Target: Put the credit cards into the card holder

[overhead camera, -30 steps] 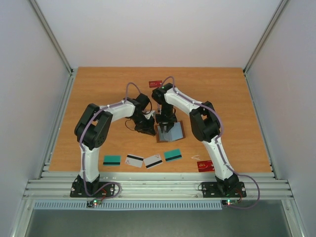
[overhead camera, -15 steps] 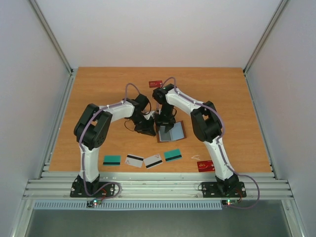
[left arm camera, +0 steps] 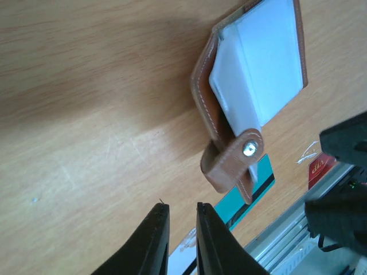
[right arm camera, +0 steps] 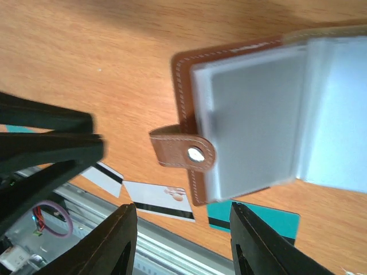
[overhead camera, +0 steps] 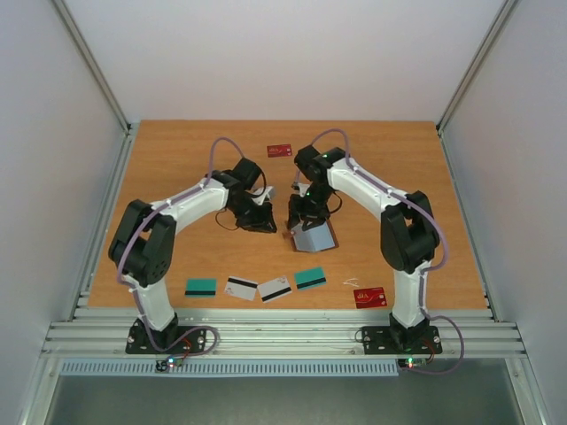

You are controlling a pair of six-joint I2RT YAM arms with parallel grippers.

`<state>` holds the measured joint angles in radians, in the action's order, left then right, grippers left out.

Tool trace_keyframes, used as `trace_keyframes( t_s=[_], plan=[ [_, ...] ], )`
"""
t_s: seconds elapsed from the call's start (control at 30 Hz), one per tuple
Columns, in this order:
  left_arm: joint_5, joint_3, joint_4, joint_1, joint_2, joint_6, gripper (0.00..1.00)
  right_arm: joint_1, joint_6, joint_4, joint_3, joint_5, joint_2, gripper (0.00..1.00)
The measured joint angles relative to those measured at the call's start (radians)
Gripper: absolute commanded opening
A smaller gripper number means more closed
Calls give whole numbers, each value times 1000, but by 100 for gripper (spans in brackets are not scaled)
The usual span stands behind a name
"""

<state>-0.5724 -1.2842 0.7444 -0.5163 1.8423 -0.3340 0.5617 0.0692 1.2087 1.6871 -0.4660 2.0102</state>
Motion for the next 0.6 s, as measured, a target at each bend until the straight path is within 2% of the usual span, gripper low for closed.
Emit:
trace_keyframes(
  t_s=[0.2, 0.33, 0.6],
  plan=[
    [86, 41, 64, -2, -132, -14, 25, -35, -1, -78, -203, 9, -138, 47],
    [138, 103, 117, -22, -228, -37, 26, -49, -29, -127, -377, 13, -283, 49],
    [171, 184, 148, -169, -256, -110, 27, -51, -175, -280, -745, -85, -584, 50]
  ],
)
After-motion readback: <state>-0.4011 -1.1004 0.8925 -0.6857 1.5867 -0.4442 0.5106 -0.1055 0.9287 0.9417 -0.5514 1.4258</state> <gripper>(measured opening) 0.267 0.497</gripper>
